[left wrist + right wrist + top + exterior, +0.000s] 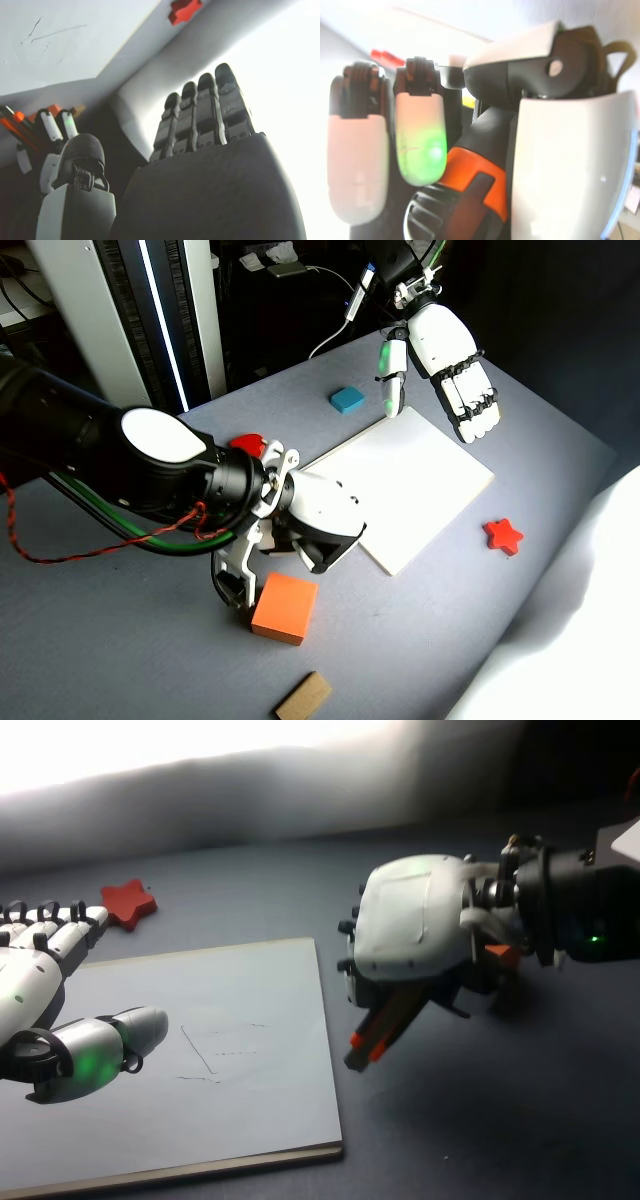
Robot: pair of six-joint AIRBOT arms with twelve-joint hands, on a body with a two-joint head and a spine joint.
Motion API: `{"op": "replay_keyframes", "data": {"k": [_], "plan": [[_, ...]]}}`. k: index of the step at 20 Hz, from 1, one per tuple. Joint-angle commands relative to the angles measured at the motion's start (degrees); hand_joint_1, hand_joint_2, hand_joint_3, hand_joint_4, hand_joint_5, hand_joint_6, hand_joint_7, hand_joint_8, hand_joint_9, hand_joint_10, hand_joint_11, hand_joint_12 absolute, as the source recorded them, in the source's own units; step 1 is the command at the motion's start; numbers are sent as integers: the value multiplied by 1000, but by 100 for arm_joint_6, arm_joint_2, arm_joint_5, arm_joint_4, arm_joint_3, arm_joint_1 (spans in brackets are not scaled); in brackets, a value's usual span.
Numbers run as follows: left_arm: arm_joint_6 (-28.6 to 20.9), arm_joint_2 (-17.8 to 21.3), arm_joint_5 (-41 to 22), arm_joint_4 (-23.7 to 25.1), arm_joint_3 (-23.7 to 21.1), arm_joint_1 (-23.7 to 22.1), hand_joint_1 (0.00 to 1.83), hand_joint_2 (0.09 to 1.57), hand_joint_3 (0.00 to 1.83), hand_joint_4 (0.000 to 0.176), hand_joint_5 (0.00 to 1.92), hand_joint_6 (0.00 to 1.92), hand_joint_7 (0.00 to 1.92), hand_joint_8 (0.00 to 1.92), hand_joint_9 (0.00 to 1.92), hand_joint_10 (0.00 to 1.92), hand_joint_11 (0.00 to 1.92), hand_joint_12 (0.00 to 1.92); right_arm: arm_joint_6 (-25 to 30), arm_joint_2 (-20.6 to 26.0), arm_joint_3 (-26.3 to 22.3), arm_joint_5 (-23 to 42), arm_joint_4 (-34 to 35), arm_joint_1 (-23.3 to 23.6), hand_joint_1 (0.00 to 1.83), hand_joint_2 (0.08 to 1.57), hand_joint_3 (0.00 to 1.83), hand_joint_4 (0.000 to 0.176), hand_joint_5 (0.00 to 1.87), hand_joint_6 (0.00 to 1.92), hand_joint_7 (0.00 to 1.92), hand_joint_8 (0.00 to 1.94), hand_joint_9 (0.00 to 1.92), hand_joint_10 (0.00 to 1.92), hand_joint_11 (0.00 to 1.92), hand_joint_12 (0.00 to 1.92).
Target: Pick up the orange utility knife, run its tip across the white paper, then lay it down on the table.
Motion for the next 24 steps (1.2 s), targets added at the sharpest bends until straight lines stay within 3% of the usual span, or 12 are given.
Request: {"op": "replay_keyframes", "data": {"k": [1,5,8,9,10,11,12,13,17,18,22,24], "plan": [[-10,27,-532,311,30,-26,0,1263,0,0,10,4,57,2,50,3,0,198,-112,39,-43,-177,290,126,1548,978,860,176,1653,1921,1902,1941,1921,1921,1921,1921],[-18,27,-532,311,49,-27,0,1269,2,0,19,6,54,0,48,1,0,208,-532,84,-55,-363,340,264,1548,962,884,176,1715,1921,1921,1941,1921,1921,1921,1921],[-18,27,-532,311,48,-26,0,1269,1,0,39,8,67,3,58,3,0,272,-669,152,-42,309,440,414,1533,992,849,176,1687,1921,1921,1941,1921,1921,1921,1921],[-18,27,-532,311,46,-25,0,1273,1,0,14,2,26,3,20,3,0,153,-686,156,-43,376,583,453,1527,998,828,176,1698,1921,1919,1941,1921,1921,1921,1921],[-18,27,-532,311,44,-25,0,1277,2,0,21,4,31,4,24,5,0,168,-732,154,-39,375,621,472,1531,1003,824,176,1698,1921,1918,1941,1921,1921,1921,1921],[-18,27,-532,311,42,-25,0,1276,1,0,26,5,40,4,30,6,0,206,-971,150,-23,419,622,469,1518,1019,816,176,1691,1921,1912,1941,1921,1921,1921,1921],[-25,27,-532,311,39,-25,0,1275,0,0,27,5,42,4,31,6,0,215,-1744,143,8,648,808,438,1515,1023,814,176,1689,1921,1911,1941,1921,1921,1921,1921],[-40,28,-532,311,34,-28,0,1278,1,0,30,4,55,6,42,8,0,237,-3105,83,14,309,1065,391,1521,1019,801,176,1694,1921,1908,1941,1921,1921,1921,1921],[-51,28,-532,311,21,-35,0,1278,1,0,19,0,40,2,34,2,0,269,-4019,-54,11,123,1290,326,1521,1026,801,176,1685,1921,1911,1941,1921,1921,1921,1921],[-51,28,-532,311,18,-38,0,1270,0,0,14,0,33,0,29,0,0,278,-4300,-127,12,14,1296,312,1551,968,839,176,1680,1921,1915,1941,1921,1921,1921,1921],[-51,28,-533,309,18,-39,0,1275,0,0,36,8,57,7,46,6,0,305,-4554,-472,22,-583,1674,308,1520,1052,758,176,1712,1921,1920,1941,1921,1921,1921,1921],[-50,28,-549,305,20,-41,0,1276,0,0,47,9,59,3,52,6,0,336,-4835,-669,22,-718,1675,299,1523,1010,784,176,1698,1921,1917,1941,1921,1921,1921,1921]]}}
